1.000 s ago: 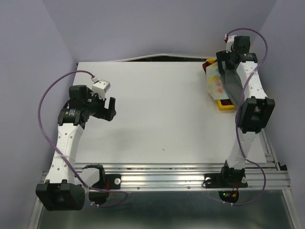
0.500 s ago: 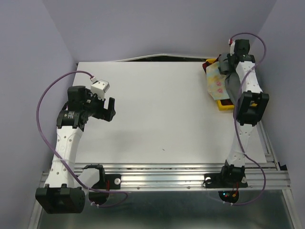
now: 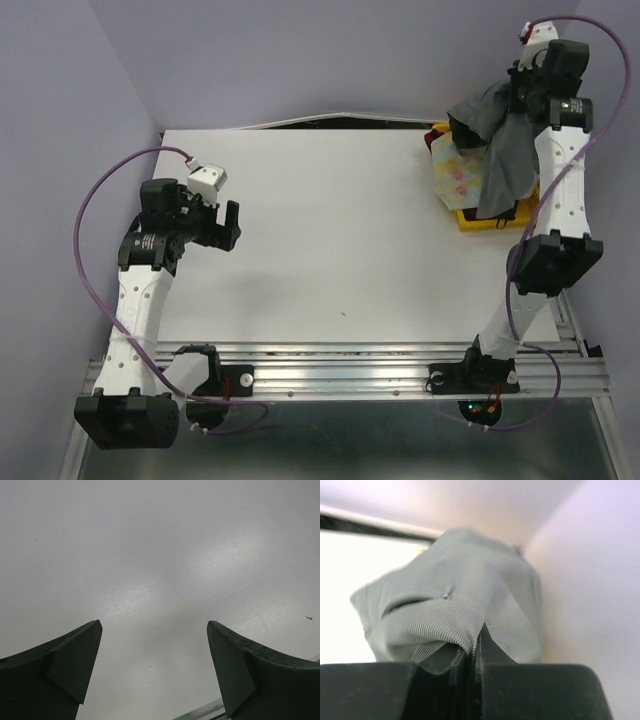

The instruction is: Fold and stack the skirts

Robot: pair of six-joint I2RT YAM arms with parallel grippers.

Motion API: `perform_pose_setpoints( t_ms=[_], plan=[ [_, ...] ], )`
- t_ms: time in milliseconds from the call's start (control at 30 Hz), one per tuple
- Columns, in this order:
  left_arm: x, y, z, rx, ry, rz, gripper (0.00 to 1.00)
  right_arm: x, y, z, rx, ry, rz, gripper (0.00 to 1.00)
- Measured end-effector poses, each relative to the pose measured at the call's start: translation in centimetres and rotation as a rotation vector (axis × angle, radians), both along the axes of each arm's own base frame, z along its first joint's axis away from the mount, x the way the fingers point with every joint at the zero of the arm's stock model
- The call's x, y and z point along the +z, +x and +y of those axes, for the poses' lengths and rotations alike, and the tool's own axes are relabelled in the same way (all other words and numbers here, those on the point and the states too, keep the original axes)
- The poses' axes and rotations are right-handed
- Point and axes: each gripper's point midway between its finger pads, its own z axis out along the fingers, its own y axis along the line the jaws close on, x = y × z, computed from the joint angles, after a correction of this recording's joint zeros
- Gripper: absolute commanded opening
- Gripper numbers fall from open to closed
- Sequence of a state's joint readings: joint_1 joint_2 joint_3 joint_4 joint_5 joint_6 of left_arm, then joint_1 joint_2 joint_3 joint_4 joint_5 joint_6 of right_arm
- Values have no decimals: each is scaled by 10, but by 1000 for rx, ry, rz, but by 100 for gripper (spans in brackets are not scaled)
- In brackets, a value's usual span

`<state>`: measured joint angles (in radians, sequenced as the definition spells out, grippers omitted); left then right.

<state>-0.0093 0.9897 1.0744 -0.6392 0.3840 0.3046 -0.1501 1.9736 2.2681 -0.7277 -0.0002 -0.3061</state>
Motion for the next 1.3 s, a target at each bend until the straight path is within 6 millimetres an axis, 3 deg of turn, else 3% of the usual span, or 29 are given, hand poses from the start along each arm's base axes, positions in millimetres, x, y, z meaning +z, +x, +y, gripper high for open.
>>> perform_pose_setpoints(
  t_ms=[67, 133, 167, 200, 267, 367, 467, 533, 600, 667, 700, 733, 833, 867, 900, 1000, 1100, 1300],
  plan=[
    [4, 3, 3, 21, -7, -9, 98, 58, -25, 23, 91, 40, -119, 1],
    [10, 6, 6, 42, -15, -23, 98, 101, -51, 49, 186, 78, -212, 1],
    [17, 8, 9, 54, -19, -38, 98, 114, -60, 56, 211, 87, -239, 1],
    [21, 10, 10, 61, -23, -49, 98, 134, -74, 76, 280, 107, -282, 1],
    [37, 15, 13, 67, -46, -78, 98, 152, -95, 113, 402, 141, -326, 1],
    [54, 22, 19, 69, -78, -111, 98, 152, -127, 184, 611, 214, -311, 1],
    [63, 25, 25, 66, -107, -127, 98, 115, -150, 253, 808, 344, -185, 1],
    [64, 24, 26, 53, -115, -124, 98, 86, -155, 274, 869, 416, -92, 1],
    [61, 21, 23, 23, -111, -116, 98, 49, -158, 288, 914, 475, 6, 2],
    [59, 18, 21, -3, -99, -113, 98, -6, -164, 298, 933, 526, 147, 5],
    [58, 16, 20, -22, -89, -110, 98, -20, -166, 298, 932, 535, 179, 7],
    [56, 15, 20, -44, -71, -110, 98, -46, -170, 303, 939, 546, 239, 10],
    [40, 6, 20, -122, 4, -86, 97, -129, -197, 315, 975, 526, 420, 47],
    [31, 3, 18, -153, 28, -68, 96, -143, -203, 318, 986, 516, 453, 53],
    [21, -2, 15, -188, 49, -46, 96, -169, -212, 320, 990, 503, 516, 55],
    [-5, -16, -4, -321, 107, 1, 95, -218, -221, 318, 957, 457, 636, 57],
    [-30, -36, -31, -501, 155, 25, 95, -240, -212, 305, 881, 387, 667, 59],
    [-58, -77, -86, -852, 265, -16, 88, -234, -185, 285, 770, 263, 610, 69]
  ],
)
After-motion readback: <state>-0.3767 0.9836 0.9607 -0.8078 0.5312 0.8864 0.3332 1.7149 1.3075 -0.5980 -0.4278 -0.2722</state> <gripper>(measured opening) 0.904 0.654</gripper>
